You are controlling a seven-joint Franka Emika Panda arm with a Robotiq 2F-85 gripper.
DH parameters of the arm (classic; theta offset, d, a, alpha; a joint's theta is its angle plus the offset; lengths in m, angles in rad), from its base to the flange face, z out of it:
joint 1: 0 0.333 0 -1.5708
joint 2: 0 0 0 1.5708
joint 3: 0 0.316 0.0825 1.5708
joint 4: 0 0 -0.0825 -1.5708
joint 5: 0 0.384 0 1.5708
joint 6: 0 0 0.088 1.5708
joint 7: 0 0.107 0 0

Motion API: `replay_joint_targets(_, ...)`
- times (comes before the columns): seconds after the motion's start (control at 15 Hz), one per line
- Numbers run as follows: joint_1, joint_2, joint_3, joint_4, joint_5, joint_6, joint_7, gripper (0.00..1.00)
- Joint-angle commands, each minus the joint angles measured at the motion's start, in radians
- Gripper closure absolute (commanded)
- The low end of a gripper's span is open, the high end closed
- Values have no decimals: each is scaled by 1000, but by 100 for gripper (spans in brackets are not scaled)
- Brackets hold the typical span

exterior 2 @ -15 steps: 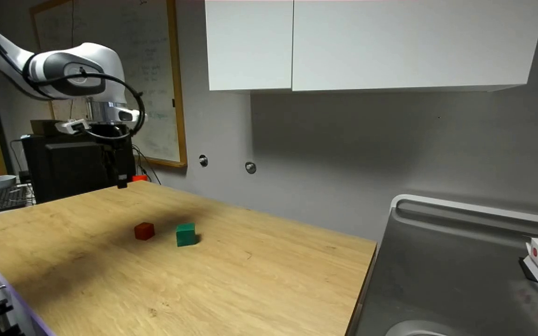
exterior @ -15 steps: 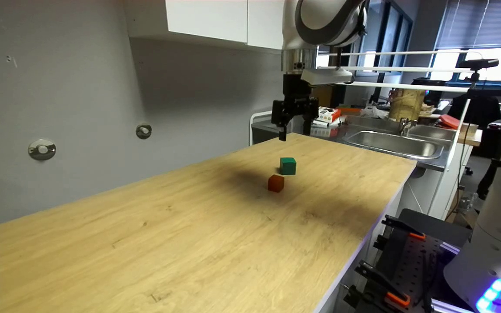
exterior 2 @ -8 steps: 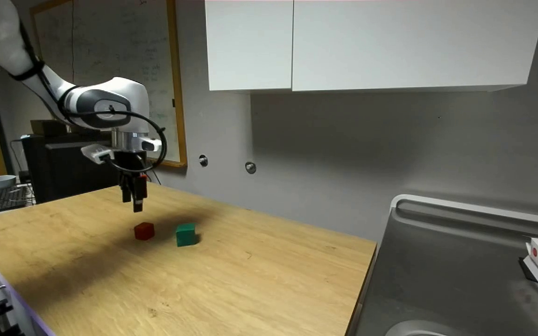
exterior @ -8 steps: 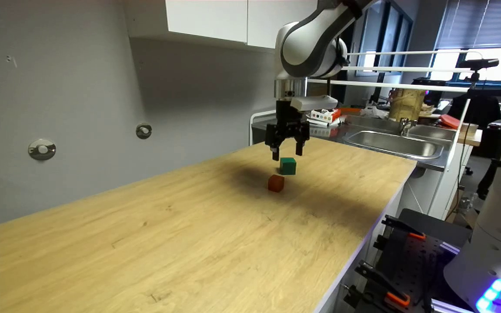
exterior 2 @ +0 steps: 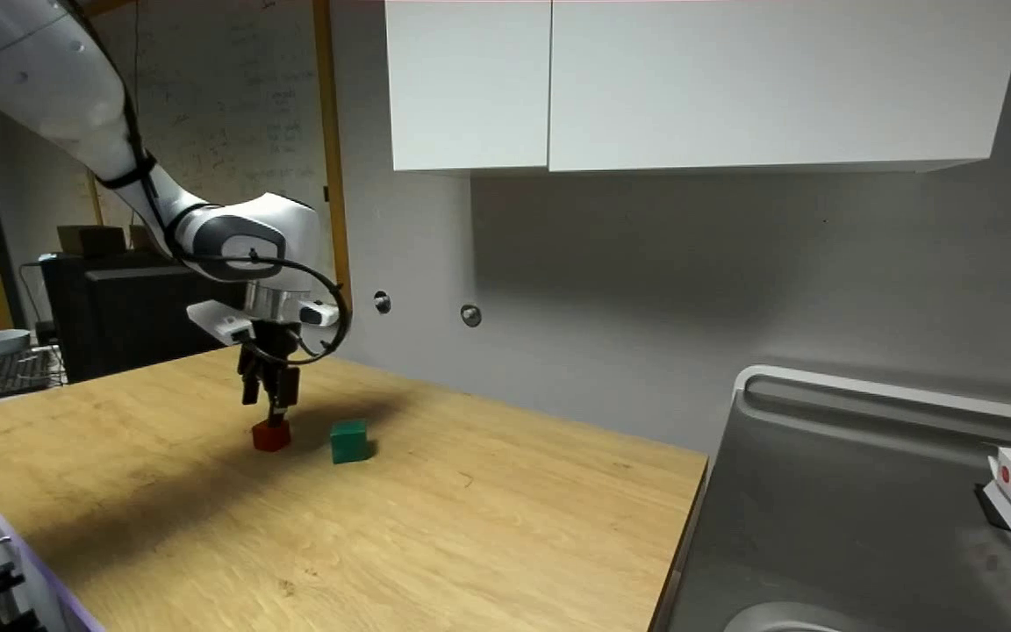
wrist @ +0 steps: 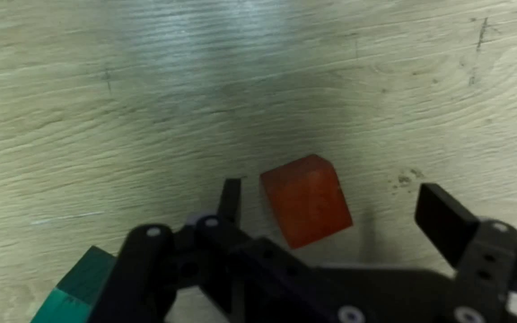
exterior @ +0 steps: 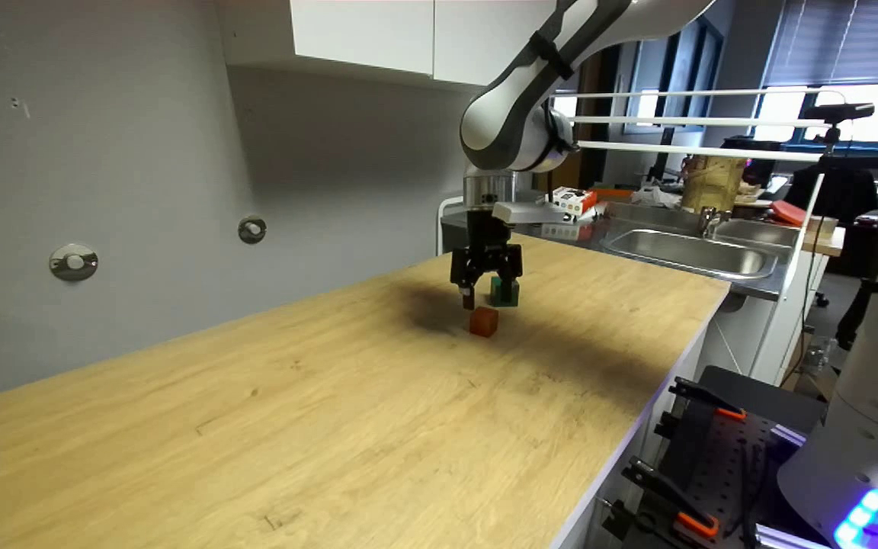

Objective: Put the orange block on the green block

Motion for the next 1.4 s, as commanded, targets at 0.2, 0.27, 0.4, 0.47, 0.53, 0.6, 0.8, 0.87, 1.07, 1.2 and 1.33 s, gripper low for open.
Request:
replay_joint_targets(0.2,-4,143,1,131,23,-92,-60,25)
replay_joint_targets(0.27,-4,154,-1,141,18,-98,-57,27)
replay_joint_targets(0.4,-7,166,-3,156,17,-109,-53,40)
replay_joint_targets(0.47,-7,168,-4,162,14,-117,-50,50)
replay_joint_targets(0.53,-8,168,-6,167,11,-123,-46,58)
replay_joint_targets(0.6,-8,164,-8,169,9,-127,-44,66)
replay_joint_targets(0.8,-10,145,-18,176,-1,-136,-38,82)
replay_joint_targets(0.87,-12,139,-22,181,-4,-138,-38,82)
replay_joint_targets(1.07,-22,118,-43,205,-11,-148,-35,82)
replay_joint_targets(1.2,-32,111,-57,225,-13,-150,-35,82)
replay_joint_targets(1.33,-42,110,-69,246,-14,-153,-34,82)
